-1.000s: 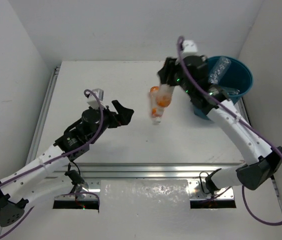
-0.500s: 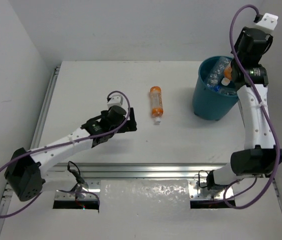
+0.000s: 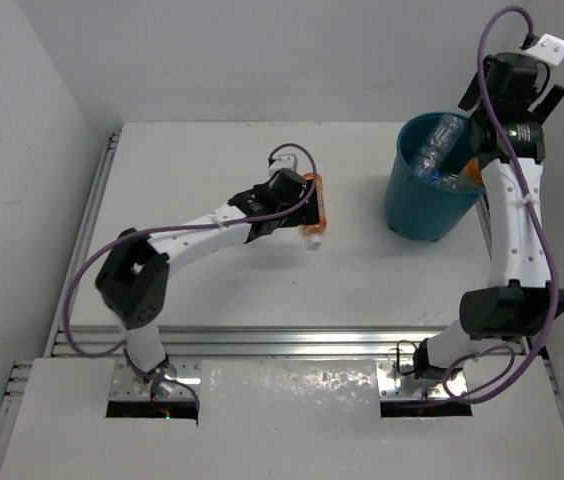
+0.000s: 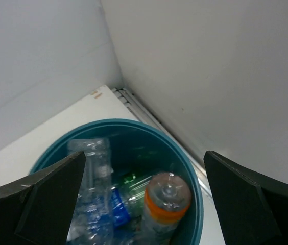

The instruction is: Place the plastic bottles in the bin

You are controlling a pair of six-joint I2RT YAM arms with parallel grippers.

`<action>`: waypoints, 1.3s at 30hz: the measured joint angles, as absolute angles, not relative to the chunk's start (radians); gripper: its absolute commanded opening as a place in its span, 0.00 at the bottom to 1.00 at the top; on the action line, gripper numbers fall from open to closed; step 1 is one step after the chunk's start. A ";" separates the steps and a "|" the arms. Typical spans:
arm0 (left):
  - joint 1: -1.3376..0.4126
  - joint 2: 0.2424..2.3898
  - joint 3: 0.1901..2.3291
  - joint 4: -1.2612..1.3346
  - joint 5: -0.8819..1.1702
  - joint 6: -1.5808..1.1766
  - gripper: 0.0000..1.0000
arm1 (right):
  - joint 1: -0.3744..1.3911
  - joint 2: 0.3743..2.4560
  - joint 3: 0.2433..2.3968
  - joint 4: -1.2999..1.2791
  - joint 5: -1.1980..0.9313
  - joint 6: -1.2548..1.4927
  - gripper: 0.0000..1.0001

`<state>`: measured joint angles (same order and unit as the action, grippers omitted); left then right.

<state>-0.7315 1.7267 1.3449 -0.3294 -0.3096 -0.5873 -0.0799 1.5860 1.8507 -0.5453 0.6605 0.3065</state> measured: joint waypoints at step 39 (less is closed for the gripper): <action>-0.761 1.340 0.697 0.207 -0.067 -0.467 0.00 | 0.118 1.040 0.925 -0.096 -0.550 0.774 0.99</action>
<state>-0.7612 1.3399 0.6971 0.2070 -0.0666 -0.4675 0.1184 1.0401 0.9249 -0.0956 -0.5503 0.7738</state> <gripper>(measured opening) 0.384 0.986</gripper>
